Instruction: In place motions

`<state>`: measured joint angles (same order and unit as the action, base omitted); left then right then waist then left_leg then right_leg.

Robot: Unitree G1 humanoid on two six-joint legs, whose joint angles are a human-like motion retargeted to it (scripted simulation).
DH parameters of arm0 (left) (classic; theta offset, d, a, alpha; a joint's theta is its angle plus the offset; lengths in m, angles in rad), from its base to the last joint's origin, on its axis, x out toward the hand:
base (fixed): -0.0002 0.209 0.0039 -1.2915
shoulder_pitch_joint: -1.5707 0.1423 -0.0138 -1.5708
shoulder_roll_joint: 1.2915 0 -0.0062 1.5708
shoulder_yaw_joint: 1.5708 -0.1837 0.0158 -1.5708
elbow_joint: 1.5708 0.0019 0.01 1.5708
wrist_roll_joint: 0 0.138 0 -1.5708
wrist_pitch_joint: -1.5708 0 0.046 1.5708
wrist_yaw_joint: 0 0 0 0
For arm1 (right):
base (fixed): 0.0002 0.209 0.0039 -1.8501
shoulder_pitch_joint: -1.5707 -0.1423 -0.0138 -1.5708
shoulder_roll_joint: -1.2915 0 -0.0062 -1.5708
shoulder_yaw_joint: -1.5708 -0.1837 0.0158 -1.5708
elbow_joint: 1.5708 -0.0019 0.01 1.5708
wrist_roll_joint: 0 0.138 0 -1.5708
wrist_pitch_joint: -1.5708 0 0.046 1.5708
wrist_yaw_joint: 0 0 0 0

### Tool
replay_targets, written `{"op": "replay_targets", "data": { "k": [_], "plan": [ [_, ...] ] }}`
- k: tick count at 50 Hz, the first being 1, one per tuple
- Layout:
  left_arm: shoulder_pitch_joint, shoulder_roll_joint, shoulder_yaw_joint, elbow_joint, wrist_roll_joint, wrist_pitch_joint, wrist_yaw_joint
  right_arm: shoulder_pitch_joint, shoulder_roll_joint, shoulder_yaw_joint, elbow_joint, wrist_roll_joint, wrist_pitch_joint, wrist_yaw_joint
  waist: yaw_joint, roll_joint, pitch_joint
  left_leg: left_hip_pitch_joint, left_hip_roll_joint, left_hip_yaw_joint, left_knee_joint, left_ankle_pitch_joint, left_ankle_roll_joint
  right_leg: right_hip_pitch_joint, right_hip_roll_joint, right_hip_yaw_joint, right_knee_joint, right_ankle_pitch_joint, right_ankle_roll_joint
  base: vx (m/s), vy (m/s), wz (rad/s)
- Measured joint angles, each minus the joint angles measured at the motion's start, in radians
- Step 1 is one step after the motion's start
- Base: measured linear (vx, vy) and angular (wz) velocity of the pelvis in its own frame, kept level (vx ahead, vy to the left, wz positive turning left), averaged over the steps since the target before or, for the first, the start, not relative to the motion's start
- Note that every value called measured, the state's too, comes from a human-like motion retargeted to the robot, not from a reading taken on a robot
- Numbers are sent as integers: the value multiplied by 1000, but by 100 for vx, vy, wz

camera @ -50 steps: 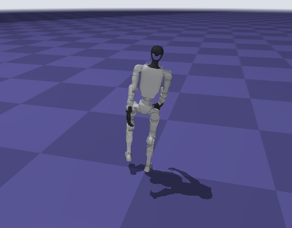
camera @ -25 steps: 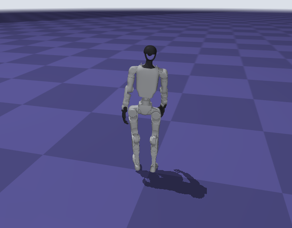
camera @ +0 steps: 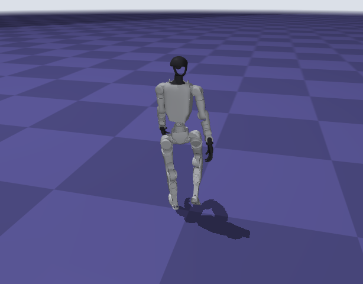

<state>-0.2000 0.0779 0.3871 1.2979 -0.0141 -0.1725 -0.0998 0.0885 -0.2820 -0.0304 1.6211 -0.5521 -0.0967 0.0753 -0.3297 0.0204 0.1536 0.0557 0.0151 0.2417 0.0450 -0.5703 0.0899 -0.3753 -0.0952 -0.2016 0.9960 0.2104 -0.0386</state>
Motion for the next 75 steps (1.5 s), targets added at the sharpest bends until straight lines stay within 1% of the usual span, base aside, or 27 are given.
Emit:
{"op": "replay_targets", "data": {
  "k": [5, 8, 11, 12, 13, 15, 18, 20, 22, 23, 25, 29, 32, 37, 40, 42, 45, 47, 50, 52, 56, 61, 64, 67, 70, 73, 75],
  "plan": [
    [-15, -3, -15, -8, -8, -9, -8, 27, -7, -18, 9, 9, 6, -5, 25, -5, -15, 1, -11, 15, 0, 0, -7, 60, 19, 20, -131, 25, 35, 5, -1, -18],
    [-3, 3, -28, 27, 7, 2, -4, 34, -12, -15, 0, 4, 4, 4, 55, -20, -33, 14, -43, 30, -6, -1, -12, 166, 41, 74, -343, 45, 82, 11, 1, -28],
    [17, 4, -37, 76, 26, 23, -10, 34, -15, -13, -20, -8, -3, 16, 80, -51, -56, 27, -101, 28, -7, -5, -16, 292, 26, 121, -598, 66, 136, 15, -1, -5],
    [24, 5, -39, 92, 31, 30, -15, 30, -15, -13, -27, -13, -5, 19, 85, -61, -64, 32, -120, 23, -6, -6, -17, 335, 13, 121, -675, 38, 151, 16, -3, 10],
    [32, 7, -39, 109, 35, 37, -20, 25, -13, -11, -33, -18, -7, 21, 91, -64, -70, 35, -130, 17, -4, -8, -20, 377, 2, 107, -731, -54, 156, 17, -7, 8],
    [52, 10, -37, 137, 48, 51, -28, 14, -10, -9, -42, -23, -9, 26, 103, -77, -84, 49, -159, 1, -2, -10, -26, 433, -11, 61, -834, -150, 136, 20, -8, -2],
    [93, 6, -34, 173, 77, 74, -30, 1, 2, -10, -52, -16, -7, 50, 156, -77, -115, 64, -177, 6, -9, -9, -37, 469, -13, 71, -946, -106, 145, 22, -7, -40],
    [118, -1, -33, 188, 96, 83, -25, -16, 13, -21, -68, -8, -7, 69, 216, -54, -136, 57, -157, 34, -12, -10, -50, 466, -17, 36, -975, -86, 171, 10, -14, -71],
    [143, -7, -26, 191, 91, 82, -21, -32, 27, -15, -93, -1, -19, 71, 223, -45, -151, 48, -148, 31, -14, -9, -59, 439, -1, 59, -966, -88, 149, 2, -12, -33],
    [155, -7, -17, 189, 85, 81, -24, -44, 32, -4, -106, 2, -26, 73, 224, -42, -152, 46, -144, 38, -16, -6, -61, 423, 14, 106, -954, -93, 136, -2, -11, -26],
    [174, -6, 1, 187, 79, 81, -30, -71, 43, 19, -132, 7, -33, 84, 212, -34, -144, 46, -134, 45, -19, 0, -64, 410, 29, 125, -937, -103, 123, -5, -13, -9],
    [187, 14, 27, 211, 113, 100, -31, -97, 61, 42, -194, 21, -39, 122, 154, -25, -115, 52, -112, 30, -8, 11, -80, 430, 35, 88, -930, -122, 117, -10, -12, 42],
    [210, 28, 31, 230, 188, 129, -41, -71, 61, 50, -226, 35, -52, 133, 149, -22, -119, 50, -103, 11, 5, 15, -95, 447, 38, 62, -946, -125, 112, 3, -12, 38],
    [296, 27, 23, 222, 265, 150, -53, -31, 51, 46, -162, 19, -36, 80, 207, -19, -150, 46, -92, 5, 23, 16, -125, 460, 51, 55, -964, -131, 100, 8, -11, 5],
    [342, 11, 54, 213, 254, 143, -44, -53, 48, 64, -77, 53, -1, 36, 216, -20, -144, 31, -81, 2, 71, 13, -157, 467, 52, 45, -962, -140, 92, -5, -13, 17],
    [373, 4, 73, 221, 234, 133, -47, -80, 51, 94, -30, 102, 18, 50, 215, -25, -139, 2, -74, -5, 135, 26, -181, 476, 46, 31, -962, -144, 89, -7, -12, 34],
    [409, 5, 84, 238, 211, 136, -61, -118, 69, 134, -6, 136, 38, 101, 223, -37, -131, -67, -54, 5, 284, 94, -218, 483, 30, 13, -962, -147, 87, -11, -9, 38],
    [426, 7, 88, 244, 217, 142, -71, -165, 99, 157, -23, 145, 44, 112, 229, -53, -111, -167, -30, -14, 475, 220, -244, 485, 8, -13, -965, -148, 88, -25, -6, 62],
    [450, 8, 82, 247, 228, 135, -64, -215, 137, 174, -68, 159, 35, 113, 261, -76, -81, -303, -40, -60, 691, 358, -201, 489, -20, -24, -973, -142, 87, -23, -14, 21],
    [471, 4, 77, 255, 245, 138, -60, -264, 161, 176, -90, 184, 34, 129, 305, -85, -68, -414, -60, -74, 857, 345, -219, 486, -32, -20, -979, -135, 78, -15, -2, -12],
    [518, -28, 91, 280, 281, 154, -75, -363, 204, 131, -132, 223, 54, 145, 403, -85, -60, -601, -7, 6, 1140, 276, -232, 450, -43, 10, -975, -125, 62, -13, 2, -31],
    [592, -67, 124, 297, 300, 163, -128, -443, 257, 136, -229, 307, 49, 181, 446, -98, -50, -707, -17, 26, 1296, 241, -269, 435, -61, 40, -965, -126, 51, -2, 0, -24],
    [624, -70, 137, 315, 320, 176, -136, -462, 273, 148, -275, 319, 39, 191, 438, -94, -65, -675, -7, 33, 1274, 236, -280, 438, -60, 28, -961, -133, 48, 9, 2, 21],
    [635, -59, 142, 316, 322, 166, -130, -468, 280, 162, -306, 321, 34, 186, 405, -85, -79, -578, -23, 11, 1148, 247, -275, 455, -51, -13, -960, -145, 49, 6, 1, 64],
    [629, -47, 154, 292, 316, 149, -94, -445, 285, 160, -339, 326, 29, 190, 371, -74, -100, -442, -78, -41, 915, 253, -256, 472, -44, -60, -961, -158, 56, 12, 4, 72],
    [615, -35, 173, 268, 298, 132, -74, -410, 290, 155, -347, 346, 29, 199, 375, -63, -134, -276, -134, -109, 578, 268, -226, 474, -27, -64, -956, -172, 60, 18, 4, 13],
    [599, -28, 190, 255, 280, 126, -68, -394, 295, 151, -340, 357, 39, 204, 383, -47, -155, -154, -172, -177, 340, 151, -238, 469, -4, -55, -948, -183, 62, 16, 13, -10]
  ]
}}
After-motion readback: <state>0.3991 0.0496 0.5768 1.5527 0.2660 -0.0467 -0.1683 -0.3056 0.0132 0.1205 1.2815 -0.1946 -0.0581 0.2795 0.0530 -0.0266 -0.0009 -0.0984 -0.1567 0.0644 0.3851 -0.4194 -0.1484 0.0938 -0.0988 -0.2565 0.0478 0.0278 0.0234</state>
